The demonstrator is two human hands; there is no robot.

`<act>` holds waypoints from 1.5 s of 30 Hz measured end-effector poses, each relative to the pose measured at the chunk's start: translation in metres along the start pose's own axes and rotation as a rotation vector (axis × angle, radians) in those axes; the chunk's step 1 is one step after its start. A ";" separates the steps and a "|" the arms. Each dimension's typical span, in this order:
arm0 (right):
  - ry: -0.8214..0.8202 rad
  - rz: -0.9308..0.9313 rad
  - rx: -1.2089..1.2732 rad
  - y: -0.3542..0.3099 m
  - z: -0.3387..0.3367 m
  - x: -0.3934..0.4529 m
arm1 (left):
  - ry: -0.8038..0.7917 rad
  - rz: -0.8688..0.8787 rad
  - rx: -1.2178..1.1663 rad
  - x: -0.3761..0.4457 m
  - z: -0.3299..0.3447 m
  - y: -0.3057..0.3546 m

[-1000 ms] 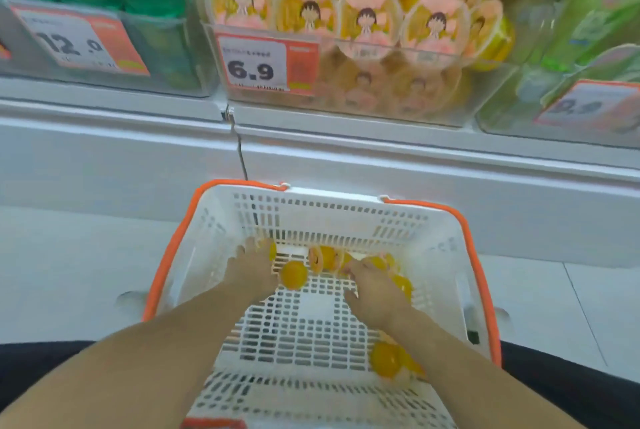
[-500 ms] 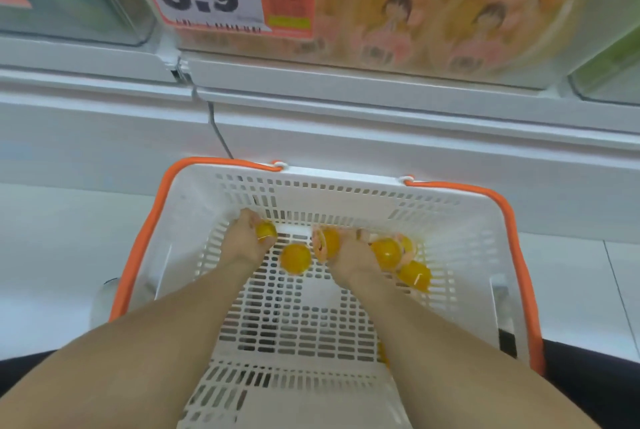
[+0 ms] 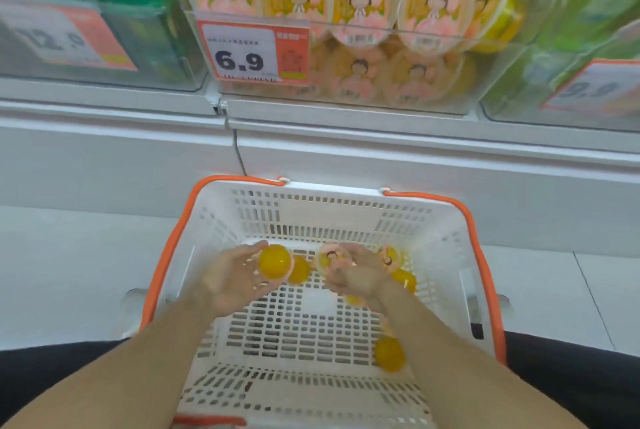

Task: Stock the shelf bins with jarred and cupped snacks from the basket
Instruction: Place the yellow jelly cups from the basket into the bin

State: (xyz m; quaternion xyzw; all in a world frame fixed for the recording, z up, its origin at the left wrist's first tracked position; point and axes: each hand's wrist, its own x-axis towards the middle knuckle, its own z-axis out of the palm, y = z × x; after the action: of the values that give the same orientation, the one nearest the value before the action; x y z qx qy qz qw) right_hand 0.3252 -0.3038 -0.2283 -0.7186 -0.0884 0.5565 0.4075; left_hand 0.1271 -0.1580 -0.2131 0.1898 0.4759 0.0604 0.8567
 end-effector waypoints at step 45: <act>0.794 -0.597 -0.317 -0.417 -0.072 -0.123 | -0.280 0.425 0.409 -0.157 0.217 0.133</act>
State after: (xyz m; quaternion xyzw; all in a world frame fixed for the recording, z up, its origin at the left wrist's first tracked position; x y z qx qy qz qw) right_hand 0.4797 -0.1382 0.1501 -0.8707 -0.2114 0.0806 0.4367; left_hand 0.2341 -0.1383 0.0654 0.4596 0.3054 0.1143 0.8261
